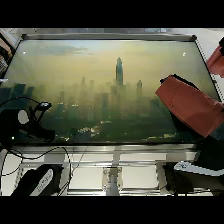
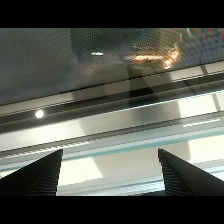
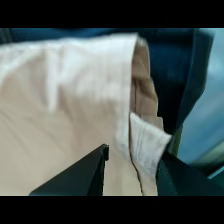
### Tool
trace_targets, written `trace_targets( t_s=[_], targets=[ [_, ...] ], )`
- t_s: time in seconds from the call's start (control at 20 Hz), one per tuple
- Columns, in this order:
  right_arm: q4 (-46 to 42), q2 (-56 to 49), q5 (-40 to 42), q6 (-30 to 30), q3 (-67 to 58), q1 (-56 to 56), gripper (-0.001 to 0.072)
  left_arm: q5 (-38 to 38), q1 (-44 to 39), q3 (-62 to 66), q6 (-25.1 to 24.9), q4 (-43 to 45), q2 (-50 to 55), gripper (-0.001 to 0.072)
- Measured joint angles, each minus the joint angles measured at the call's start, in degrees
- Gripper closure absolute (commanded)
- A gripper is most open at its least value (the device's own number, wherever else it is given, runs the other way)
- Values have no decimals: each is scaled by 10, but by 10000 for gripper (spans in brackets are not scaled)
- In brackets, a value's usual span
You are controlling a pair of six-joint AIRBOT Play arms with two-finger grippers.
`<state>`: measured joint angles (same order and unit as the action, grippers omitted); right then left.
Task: Fold the clothes and pants, and hang the long-sleeved shirts on hangers.
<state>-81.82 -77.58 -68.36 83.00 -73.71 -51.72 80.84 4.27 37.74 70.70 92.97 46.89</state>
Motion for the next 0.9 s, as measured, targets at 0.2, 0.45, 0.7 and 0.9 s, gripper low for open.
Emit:
trace_targets(
  t_s=[0.2,0.45,0.7,0.9],
  targets=[
    [31,65,60,-1,0,6,362,0,0,0,0,0,0,29],
    [78,138,83,-16,0,50,364,0,0,0,0,0,0,29],
    [126,161,44,-46,1,156,365,0,0,0,0,0,0,29],
    [136,164,9,-57,1,265,366,0,0,0,0,0,0,29]
  ],
)
